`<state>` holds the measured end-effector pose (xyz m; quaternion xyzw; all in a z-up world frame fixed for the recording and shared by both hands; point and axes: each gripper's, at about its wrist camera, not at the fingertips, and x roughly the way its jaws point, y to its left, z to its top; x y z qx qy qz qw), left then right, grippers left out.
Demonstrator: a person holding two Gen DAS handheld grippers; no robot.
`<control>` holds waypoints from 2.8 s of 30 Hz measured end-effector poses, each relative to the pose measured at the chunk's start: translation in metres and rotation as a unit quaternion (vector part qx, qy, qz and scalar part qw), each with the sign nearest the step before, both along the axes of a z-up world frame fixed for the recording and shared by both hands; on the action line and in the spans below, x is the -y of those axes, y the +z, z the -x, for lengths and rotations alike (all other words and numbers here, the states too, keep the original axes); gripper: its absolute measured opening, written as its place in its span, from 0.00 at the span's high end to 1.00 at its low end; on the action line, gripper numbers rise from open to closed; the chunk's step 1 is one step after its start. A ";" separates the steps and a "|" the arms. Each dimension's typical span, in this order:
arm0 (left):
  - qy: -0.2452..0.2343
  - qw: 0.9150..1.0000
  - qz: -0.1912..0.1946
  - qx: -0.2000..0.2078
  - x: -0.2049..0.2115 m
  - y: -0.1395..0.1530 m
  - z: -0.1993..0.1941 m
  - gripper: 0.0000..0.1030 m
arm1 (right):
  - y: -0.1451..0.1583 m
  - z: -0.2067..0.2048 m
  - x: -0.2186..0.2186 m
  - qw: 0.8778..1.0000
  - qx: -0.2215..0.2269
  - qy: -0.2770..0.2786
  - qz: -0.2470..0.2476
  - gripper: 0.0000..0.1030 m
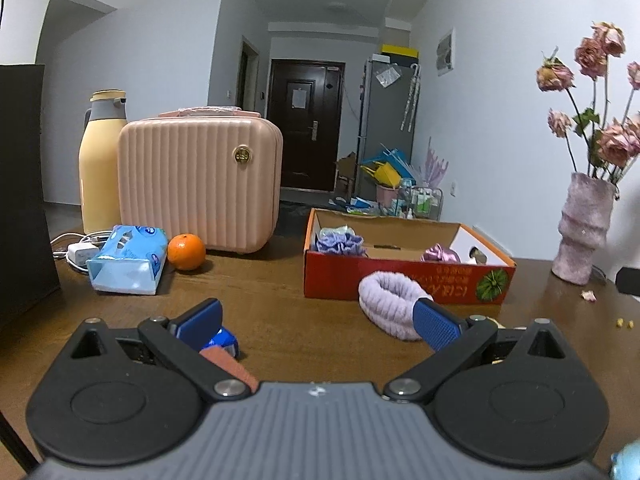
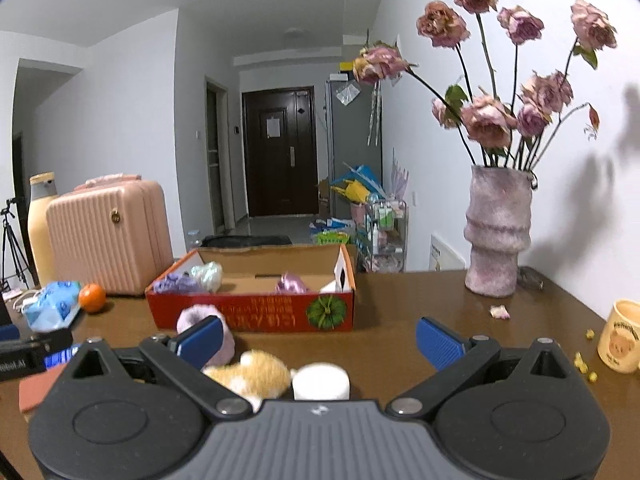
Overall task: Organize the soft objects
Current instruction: 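Move both tools back from the box toward the plush toys and sponges, then lower the right tool onto the light blue plush and close on it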
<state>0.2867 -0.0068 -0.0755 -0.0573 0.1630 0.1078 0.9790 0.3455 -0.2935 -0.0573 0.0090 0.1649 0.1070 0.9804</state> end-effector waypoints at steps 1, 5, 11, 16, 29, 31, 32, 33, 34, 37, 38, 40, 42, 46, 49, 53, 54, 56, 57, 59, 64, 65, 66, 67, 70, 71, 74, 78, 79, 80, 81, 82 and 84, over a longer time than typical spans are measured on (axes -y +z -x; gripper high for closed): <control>-0.003 1.000 -0.002 -0.002 0.001 0.000 0.004 0.00 | -0.003 0.005 0.000 1.000 -0.002 0.000 0.003 0.00; -0.013 1.000 -0.008 -0.006 0.003 -0.001 0.021 0.00 | -0.010 0.024 0.002 1.000 -0.010 0.005 0.015 0.00; -0.023 1.000 -0.012 -0.010 0.007 -0.003 0.047 0.00 | -0.019 0.054 0.003 0.999 -0.022 0.010 0.025 0.00; -0.030 0.999 -0.013 -0.017 0.009 -0.005 0.067 0.00 | -0.026 0.076 0.005 0.999 -0.028 0.014 0.031 0.00; -0.065 0.997 -0.015 -0.040 0.027 -0.012 0.119 0.00 | -0.046 0.126 0.009 0.997 -0.052 0.007 0.057 0.00; -0.072 0.996 -0.012 -0.046 0.029 -0.014 0.124 0.00 | -0.050 0.131 0.010 0.996 -0.057 0.005 0.061 0.00; -0.075 0.996 -0.011 -0.048 0.030 -0.016 0.127 0.00 | -0.052 0.133 0.011 0.996 -0.059 0.004 0.063 0.00; -0.078 0.996 -0.010 -0.051 0.031 -0.017 0.129 0.00 | -0.055 0.135 0.011 0.996 -0.062 0.002 0.066 0.00; -0.080 0.995 -0.009 -0.054 0.031 -0.019 0.131 0.00 | -0.057 0.137 0.012 0.996 -0.064 0.000 0.068 0.00; -0.082 0.994 -0.006 -0.067 0.032 -0.025 0.134 0.00 | -0.062 0.142 0.015 0.995 -0.071 -0.004 0.069 0.00; -0.082 0.994 -0.004 -0.071 0.032 -0.027 0.135 0.00 | -0.064 0.144 0.017 0.995 -0.074 -0.006 0.068 0.00; -0.082 0.994 0.002 -0.079 0.030 -0.030 0.137 0.00 | -0.067 0.146 0.020 0.995 -0.078 -0.009 0.065 0.00; -0.083 0.993 0.006 -0.084 0.029 -0.034 0.138 0.00 | -0.071 0.147 0.022 0.995 -0.082 -0.012 0.063 0.00; -0.083 0.992 0.014 -0.092 0.027 -0.039 0.141 0.00 | -0.078 0.148 0.025 0.994 -0.089 -0.021 0.066 0.00; -0.083 0.992 0.015 -0.092 0.027 -0.041 0.142 0.00 | -0.083 0.146 0.026 0.992 -0.096 -0.023 0.072 0.00; -0.081 0.992 0.015 -0.093 0.026 -0.042 0.141 0.00 | -0.087 0.133 0.029 0.992 -0.105 -0.026 0.070 0.00; -0.080 0.992 0.014 -0.094 0.026 -0.042 0.141 0.00 | -0.088 0.129 0.031 0.991 -0.108 -0.027 0.069 0.00; -0.079 0.992 0.014 -0.095 0.026 -0.043 0.140 0.00 | -0.090 0.119 0.034 0.991 -0.115 -0.030 0.066 0.00; -0.078 0.992 0.014 -0.095 0.025 -0.043 0.140 0.00 | -0.091 0.115 0.035 0.990 -0.119 -0.031 0.064 0.00; -0.076 0.993 0.015 -0.094 0.023 -0.043 0.139 0.00 | -0.093 0.107 0.038 0.990 -0.123 -0.032 0.063 0.00; -0.070 0.993 0.017 -0.097 0.019 -0.045 0.136 0.00 | -0.102 0.091 0.040 0.988 -0.142 -0.030 0.062 0.05; -0.070 0.993 0.018 -0.097 0.019 -0.046 0.136 0.00 | -0.103 0.089 0.040 0.987 -0.145 -0.027 0.060 0.07; -0.070 0.993 0.018 -0.098 0.019 -0.046 0.135 0.00 | -0.104 0.087 0.040 0.987 -0.146 -0.023 0.059 0.07; -0.070 0.993 0.018 -0.098 0.018 -0.046 0.135 0.00 | -0.105 0.086 0.039 0.987 -0.148 -0.020 0.058 0.09; -0.068 0.993 0.018 -0.099 0.016 -0.047 0.134 0.00 | -0.108 0.081 0.038 0.987 -0.152 -0.015 0.057 0.17; -0.068 0.993 0.018 -0.099 0.016 -0.047 0.134 0.00 | -0.108 0.081 0.037 0.987 -0.151 -0.015 0.057 0.19; -0.068 0.993 0.018 -0.099 0.015 -0.048 0.133 0.00 | -0.105 0.081 0.035 0.988 -0.142 -0.010 0.053 0.27; -0.065 0.993 0.018 -0.100 0.011 -0.048 0.130 0.00 | -0.102 0.080 0.032 0.989 -0.135 -0.006 0.053 0.36; -0.064 0.993 0.018 -0.100 0.010 -0.048 0.129 0.00 | -0.102 0.080 0.031 0.990 -0.133 -0.005 0.054 0.41; -0.064 0.993 0.019 -0.100 0.008 -0.048 0.128 0.00 | -0.100 0.080 0.029 0.990 -0.128 -0.002 0.053 0.53; -0.063 0.993 0.019 -0.100 0.007 -0.048 0.128 0.00 | -0.099 0.080 0.029 0.991 -0.126 0.000 0.053 0.53; -0.062 0.993 0.020 -0.101 0.006 -0.049 0.127 0.00 | -0.098 0.080 0.027 0.991 -0.125 0.000 0.054 0.54; -0.061 0.993 0.021 -0.101 0.004 -0.049 0.126 0.00 | -0.097 0.078 0.025 0.991 -0.125 0.003 0.056 0.54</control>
